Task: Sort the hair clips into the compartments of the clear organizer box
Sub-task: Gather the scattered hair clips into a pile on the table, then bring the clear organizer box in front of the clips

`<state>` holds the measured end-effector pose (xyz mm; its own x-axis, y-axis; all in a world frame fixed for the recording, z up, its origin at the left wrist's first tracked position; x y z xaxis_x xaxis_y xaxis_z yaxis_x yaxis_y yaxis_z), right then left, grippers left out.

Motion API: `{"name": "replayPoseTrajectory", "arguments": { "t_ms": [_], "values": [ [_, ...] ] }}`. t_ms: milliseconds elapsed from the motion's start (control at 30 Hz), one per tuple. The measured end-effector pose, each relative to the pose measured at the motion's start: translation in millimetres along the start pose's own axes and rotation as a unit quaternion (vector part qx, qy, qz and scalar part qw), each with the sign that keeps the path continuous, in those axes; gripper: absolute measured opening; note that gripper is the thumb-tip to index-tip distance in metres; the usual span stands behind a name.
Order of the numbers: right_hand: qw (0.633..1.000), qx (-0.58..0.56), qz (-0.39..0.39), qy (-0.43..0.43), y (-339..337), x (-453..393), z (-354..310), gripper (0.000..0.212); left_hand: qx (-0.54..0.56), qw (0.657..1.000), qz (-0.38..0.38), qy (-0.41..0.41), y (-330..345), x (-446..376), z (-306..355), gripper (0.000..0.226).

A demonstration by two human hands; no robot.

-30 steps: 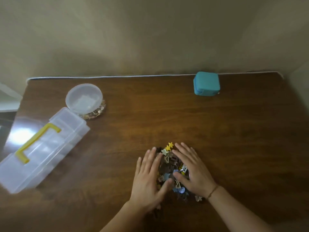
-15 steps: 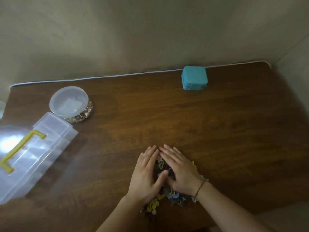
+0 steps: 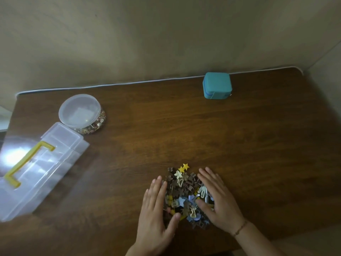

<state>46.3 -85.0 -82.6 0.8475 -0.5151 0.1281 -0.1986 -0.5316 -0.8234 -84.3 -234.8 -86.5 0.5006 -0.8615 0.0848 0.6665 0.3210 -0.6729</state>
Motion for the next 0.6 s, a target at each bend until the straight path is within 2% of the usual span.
{"name": "replayPoseTrajectory", "arguments": {
  "t_ms": [167,267,400,500,600],
  "values": [
    [0.999,0.008,0.038,0.018,-2.6,-4.8,-10.8,0.069,-0.008,0.999,0.033,0.014,-3.2,-4.5,9.4,0.076],
    [0.996,-0.014,0.081,0.016,-21.9,-33.2,-32.9,0.068,0.039,0.99,0.133,-0.019,-42.2,-18.3,8.7,0.072],
    [0.997,-0.06,-0.002,-0.045,-13.7,-103.5,-107.7,0.064,0.04,0.937,0.329,-0.11,-125.2,-40.7,-21.1,0.069],
    [0.994,-0.078,-0.048,-0.059,3.9,-152.7,-170.1,0.056,0.003,0.892,0.423,-0.157,-187.1,-37.6,-52.0,0.065],
    [0.985,-0.146,-0.075,-0.044,22.4,-194.4,-221.3,0.055,-0.009,0.836,0.515,-0.188,-240.3,-10.3,-84.3,0.063]
  ]
}}
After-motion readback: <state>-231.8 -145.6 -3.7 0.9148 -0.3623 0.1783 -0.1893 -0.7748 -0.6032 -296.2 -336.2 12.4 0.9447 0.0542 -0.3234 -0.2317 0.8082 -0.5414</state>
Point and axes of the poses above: each hand's wrist, its own x-axis away from the middle knuckle, its own y-axis out of the palm, z = x × y, the point moved 7 cm from there along -x, towards the middle knuckle, and after that the axes turned 3 degrees about -y, right-handed, at the moved point
